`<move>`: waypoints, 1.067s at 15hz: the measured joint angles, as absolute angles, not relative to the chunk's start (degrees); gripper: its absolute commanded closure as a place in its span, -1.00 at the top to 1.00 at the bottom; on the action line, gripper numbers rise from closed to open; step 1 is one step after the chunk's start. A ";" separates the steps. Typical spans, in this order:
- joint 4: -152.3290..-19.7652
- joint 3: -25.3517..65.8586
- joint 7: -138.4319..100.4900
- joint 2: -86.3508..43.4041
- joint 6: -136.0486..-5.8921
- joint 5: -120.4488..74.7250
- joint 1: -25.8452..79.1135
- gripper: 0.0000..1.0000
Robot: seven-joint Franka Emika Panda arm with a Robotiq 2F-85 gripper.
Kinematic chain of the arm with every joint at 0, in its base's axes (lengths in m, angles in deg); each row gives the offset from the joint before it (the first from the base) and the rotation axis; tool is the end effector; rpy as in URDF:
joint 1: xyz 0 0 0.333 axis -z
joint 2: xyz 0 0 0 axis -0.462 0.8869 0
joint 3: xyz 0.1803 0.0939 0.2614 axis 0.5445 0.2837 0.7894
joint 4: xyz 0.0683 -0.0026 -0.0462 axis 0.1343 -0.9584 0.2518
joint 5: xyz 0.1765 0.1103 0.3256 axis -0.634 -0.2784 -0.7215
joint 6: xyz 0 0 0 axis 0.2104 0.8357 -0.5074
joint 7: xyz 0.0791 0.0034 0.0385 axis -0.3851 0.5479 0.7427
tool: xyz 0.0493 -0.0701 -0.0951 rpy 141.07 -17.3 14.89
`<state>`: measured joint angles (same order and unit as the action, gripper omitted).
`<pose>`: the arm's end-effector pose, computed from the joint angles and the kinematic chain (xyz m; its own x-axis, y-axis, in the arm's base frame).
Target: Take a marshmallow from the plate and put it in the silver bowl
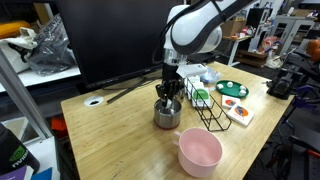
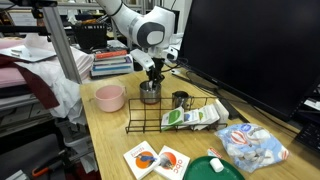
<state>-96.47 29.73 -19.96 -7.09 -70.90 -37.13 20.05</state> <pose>0.6437 0.1494 0.2495 0.9996 -0.0210 -0.0189 -0.0242 -0.9816 -0.1897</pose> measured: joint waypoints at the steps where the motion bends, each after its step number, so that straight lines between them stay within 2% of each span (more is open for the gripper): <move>1: -96.21 29.73 -19.96 -6.60 -70.72 -37.13 20.05 -0.85; 2: -95.87 29.73 -19.96 -6.03 -70.54 -37.13 20.05 -0.75; 4: -95.24 29.73 -19.97 -4.93 -70.29 -37.13 20.04 -0.37; 5: -94.84 29.73 -20.04 -4.48 -70.13 -37.13 20.05 0.10; 7: -94.28 29.72 -20.37 -4.00 -69.88 -37.13 20.05 0.17; 12: -93.33 29.72 -21.45 -4.02 -69.77 -37.13 20.06 0.87; 13: -93.21 29.71 -21.65 -4.07 -69.77 -37.13 20.08 0.97; 16: -93.18 29.70 -21.89 -4.74 -69.82 -37.28 20.26 1.00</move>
